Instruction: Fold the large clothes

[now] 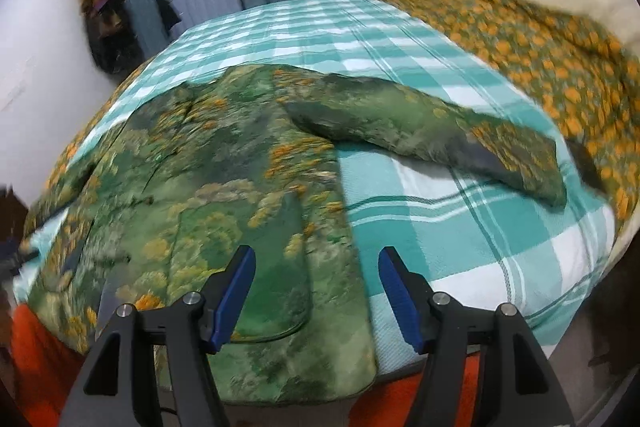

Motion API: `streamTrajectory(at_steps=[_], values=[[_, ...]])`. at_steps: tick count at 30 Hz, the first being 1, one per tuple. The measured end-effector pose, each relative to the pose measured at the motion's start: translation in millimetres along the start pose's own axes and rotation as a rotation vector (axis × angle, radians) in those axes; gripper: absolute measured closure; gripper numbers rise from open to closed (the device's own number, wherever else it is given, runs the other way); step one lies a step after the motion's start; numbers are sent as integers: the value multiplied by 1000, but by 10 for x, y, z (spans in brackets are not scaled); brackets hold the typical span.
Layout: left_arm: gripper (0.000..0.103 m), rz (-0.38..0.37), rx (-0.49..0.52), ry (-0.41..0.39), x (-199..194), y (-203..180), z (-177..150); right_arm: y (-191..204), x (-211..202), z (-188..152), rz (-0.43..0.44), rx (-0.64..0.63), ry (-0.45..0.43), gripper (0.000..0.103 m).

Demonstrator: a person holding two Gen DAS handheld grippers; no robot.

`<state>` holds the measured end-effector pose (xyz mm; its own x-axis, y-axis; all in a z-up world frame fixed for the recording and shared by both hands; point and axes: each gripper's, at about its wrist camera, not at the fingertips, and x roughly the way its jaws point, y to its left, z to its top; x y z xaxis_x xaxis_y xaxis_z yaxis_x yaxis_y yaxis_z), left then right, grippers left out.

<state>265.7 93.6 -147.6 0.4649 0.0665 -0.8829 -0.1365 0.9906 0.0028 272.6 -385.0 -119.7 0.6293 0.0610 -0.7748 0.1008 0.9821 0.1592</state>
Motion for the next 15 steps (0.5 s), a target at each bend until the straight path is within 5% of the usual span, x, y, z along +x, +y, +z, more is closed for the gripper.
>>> streamTrajectory(at_steps=[4, 11, 15], values=[[1, 13, -16, 104, 399, 8, -84, -653, 124, 165, -34, 211, -20, 38], [0, 42, 69, 65, 419, -133, -203, -1942, 542, 159, -64, 682, -3, 38], [0, 54, 92, 84, 420, -167, -217, -2395, 717, 100, -77, 861, -70, 38]])
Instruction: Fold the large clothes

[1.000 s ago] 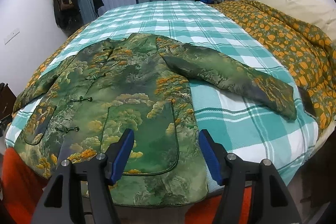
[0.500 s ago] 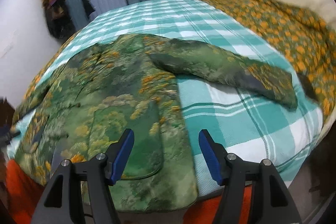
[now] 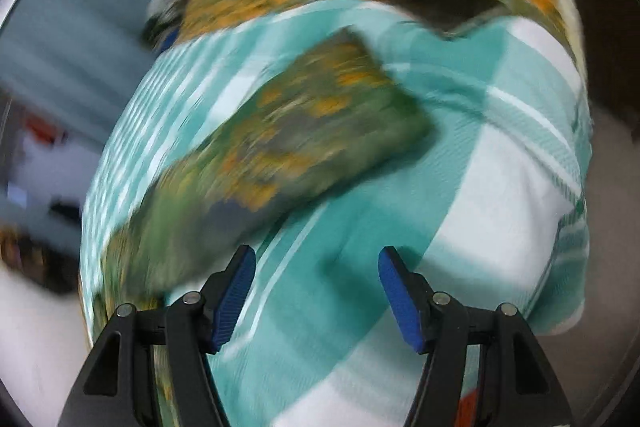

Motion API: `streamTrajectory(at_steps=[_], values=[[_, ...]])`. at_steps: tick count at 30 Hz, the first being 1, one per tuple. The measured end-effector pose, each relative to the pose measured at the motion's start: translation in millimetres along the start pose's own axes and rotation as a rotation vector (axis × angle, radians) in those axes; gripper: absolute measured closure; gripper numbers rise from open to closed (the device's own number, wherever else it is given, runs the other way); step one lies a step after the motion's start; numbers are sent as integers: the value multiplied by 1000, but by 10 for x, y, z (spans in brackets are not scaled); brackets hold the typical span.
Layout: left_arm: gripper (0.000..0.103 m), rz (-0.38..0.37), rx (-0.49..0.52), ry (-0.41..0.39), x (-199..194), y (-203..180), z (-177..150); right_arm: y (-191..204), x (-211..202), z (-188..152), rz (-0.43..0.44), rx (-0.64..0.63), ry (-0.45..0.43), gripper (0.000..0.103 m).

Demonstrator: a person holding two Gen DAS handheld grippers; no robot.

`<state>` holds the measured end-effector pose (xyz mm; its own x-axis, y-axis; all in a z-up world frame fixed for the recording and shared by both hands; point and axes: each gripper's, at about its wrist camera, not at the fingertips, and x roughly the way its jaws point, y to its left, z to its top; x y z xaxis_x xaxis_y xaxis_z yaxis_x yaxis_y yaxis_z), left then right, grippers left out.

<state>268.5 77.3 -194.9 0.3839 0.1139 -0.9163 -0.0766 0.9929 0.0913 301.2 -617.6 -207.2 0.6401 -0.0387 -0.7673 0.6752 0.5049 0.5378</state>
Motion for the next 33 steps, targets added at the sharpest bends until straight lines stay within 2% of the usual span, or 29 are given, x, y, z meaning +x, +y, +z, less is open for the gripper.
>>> streamTrajectory(at_steps=[3, 4, 5, 6, 7, 9, 11, 13, 17, 19, 22, 24, 29, 30, 32, 33], values=[[0, 6, 13, -10, 32, -1, 12, -83, 122, 154, 15, 64, -43, 39], [0, 5, 16, -11, 34, -7, 5, -88, 149, 209, 13, 77, -67, 43], [0, 3, 19, -11, 34, 1, 1, -77, 159, 243, -6, 71, -86, 66], [0, -2, 19, -10, 26, 12, -4, -42, 157, 273, -45, 54, -103, 84], [0, -7, 22, -8, 20, 20, -6, 4, 139, 307, -67, 38, -119, 84], [0, -14, 26, -10, 18, 33, -11, 242, 21, 272, -94, -54, -170, 94], [0, -19, 29, -18, 11, 39, -23, 556, -216, 134, -82, -215, -232, 94], [0, -19, 32, -25, 7, 48, -39, 928, -454, -35, -28, -375, -279, 95], [0, -22, 23, -32, -16, 57, -43, 1803, -1026, -773, 123, -762, -347, 95], [1, -31, 12, -26, -52, 71, -38, 2108, -1192, -1168, 192, -898, -347, 95], [1, -53, -2, -17, -130, 85, -38, 2504, -1275, -1888, 292, -1081, -281, 95], [1, -72, -8, -17, -215, 87, -58, 2635, -1214, -2276, 325, -1164, -244, 95], [1, -113, -10, -46, -468, 67, -72, 2670, -947, -3284, 336, -1339, -145, 95], [1, -131, -13, -58, -531, 62, -57, 2639, -876, -3389, 329, -1358, -133, 95], [1, -176, -25, -74, -619, 53, -27, 2566, -722, -3628, 308, -1378, -70, 90], [1, -214, -36, -81, -654, 46, 10, 2530, -675, -3703, 296, -1382, -36, 84]])
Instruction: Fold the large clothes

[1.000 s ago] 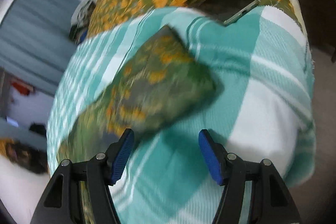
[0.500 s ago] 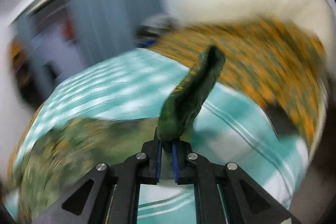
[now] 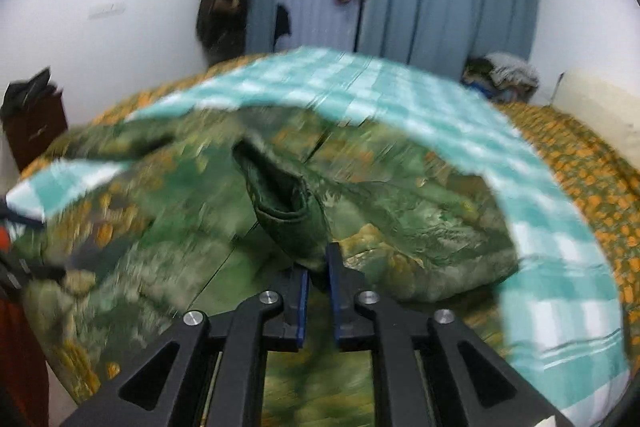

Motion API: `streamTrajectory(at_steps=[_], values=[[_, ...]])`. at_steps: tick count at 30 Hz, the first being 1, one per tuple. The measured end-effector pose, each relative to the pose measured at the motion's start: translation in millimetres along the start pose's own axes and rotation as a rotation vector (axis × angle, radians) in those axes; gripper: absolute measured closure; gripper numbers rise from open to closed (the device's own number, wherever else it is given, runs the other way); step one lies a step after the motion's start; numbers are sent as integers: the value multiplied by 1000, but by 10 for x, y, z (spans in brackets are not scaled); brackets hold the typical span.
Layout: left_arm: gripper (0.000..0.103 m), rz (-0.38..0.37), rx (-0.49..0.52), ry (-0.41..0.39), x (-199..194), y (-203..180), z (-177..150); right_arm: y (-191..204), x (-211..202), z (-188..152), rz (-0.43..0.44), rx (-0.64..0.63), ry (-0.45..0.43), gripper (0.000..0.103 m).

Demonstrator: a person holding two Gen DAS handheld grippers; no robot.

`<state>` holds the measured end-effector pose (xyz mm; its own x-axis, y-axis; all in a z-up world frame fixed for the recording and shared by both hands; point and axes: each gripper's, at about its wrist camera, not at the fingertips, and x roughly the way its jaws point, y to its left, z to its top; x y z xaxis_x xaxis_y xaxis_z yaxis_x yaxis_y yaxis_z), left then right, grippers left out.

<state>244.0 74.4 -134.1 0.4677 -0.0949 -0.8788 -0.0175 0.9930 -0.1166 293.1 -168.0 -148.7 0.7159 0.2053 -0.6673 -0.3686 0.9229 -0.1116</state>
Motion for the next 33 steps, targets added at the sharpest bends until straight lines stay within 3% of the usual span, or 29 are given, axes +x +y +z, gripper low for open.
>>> streamTrajectory(at_steps=[1, 2, 4, 8, 12, 17, 19, 22, 27, 33], values=[[1, -30, -11, -3, 0, -21, 39, 52, 68, -64, 21, 0, 38, 77], [1, -70, -27, -1, 8, -50, 84, 53, 124, -130, 49, 4, 76, 55], [1, -135, -56, 12, 50, -127, 173, 94, 109, -248, 114, 30, 133, 36], [1, -280, -92, 34, 159, -389, 384, 125, -161, -396, 179, 11, 132, 36], [5, -395, -56, 56, 416, -839, 640, -34, -469, -506, 141, 47, 63, 36], [42, -380, -94, 170, 964, -1169, 862, -322, -504, -519, 94, 168, 53, 36], [72, -345, -96, 179, 1064, -1245, 883, -415, -533, -508, 91, 203, 37, 36], [92, -296, -89, 166, 1058, -1296, 901, -467, -571, -524, 77, 203, 18, 36], [96, -295, -79, 129, 790, -1191, 1034, -634, -519, -561, 75, 258, 11, 36], [96, -193, -20, 18, 687, -942, 1553, -900, -447, -560, 71, 338, 13, 36]])
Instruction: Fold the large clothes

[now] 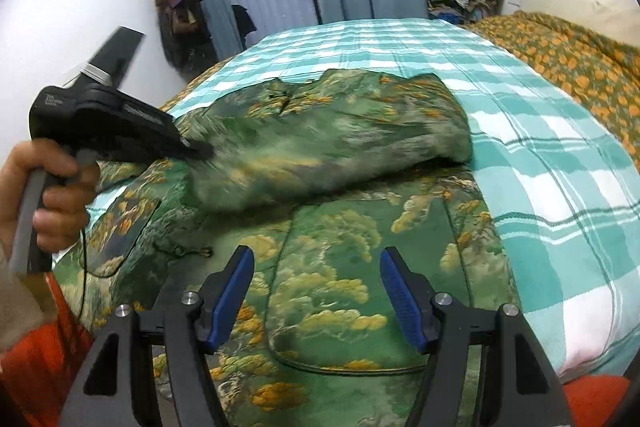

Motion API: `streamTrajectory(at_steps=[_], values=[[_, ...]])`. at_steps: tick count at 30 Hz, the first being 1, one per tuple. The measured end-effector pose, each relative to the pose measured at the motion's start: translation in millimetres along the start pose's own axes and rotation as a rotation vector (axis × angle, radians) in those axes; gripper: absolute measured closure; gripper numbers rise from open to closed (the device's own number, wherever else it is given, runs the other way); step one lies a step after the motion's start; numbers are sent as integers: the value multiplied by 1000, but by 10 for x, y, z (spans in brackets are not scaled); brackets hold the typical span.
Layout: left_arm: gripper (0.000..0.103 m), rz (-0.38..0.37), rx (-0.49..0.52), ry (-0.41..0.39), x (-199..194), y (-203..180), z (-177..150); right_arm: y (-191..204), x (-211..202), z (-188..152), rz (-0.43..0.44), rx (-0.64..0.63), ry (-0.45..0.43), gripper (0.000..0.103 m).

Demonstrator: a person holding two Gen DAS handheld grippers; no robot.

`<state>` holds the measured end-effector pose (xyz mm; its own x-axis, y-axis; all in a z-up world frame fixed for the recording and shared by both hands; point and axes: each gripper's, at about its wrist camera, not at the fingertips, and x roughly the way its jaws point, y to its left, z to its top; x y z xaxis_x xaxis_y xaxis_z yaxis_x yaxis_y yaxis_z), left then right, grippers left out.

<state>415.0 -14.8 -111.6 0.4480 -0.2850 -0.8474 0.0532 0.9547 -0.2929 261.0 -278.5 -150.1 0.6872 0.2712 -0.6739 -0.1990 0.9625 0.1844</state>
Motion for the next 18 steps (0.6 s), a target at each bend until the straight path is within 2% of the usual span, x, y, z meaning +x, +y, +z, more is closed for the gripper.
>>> streamTrajectory(at_steps=[4, 8, 11, 13, 16, 18], values=[[96, 51, 17, -36, 112, 215, 251, -200, 101, 235, -10, 27, 0, 36], [96, 90, 3, -52, 332, 397, 413, -513, 384, 735, -37, 47, 10, 36], [95, 98, -37, -60, 445, 581, 468, -743, 714, 1107, -64, 59, 51, 38], [95, 104, -51, -61, 501, 648, 476, -873, 976, 1328, -68, 59, 78, 44], [94, 112, -64, -55, 615, 769, 451, -934, 1261, 1457, -53, 17, 95, 44], [94, 113, -73, -48, 675, 818, 432, -934, 1440, 1476, -46, -5, 115, 48]])
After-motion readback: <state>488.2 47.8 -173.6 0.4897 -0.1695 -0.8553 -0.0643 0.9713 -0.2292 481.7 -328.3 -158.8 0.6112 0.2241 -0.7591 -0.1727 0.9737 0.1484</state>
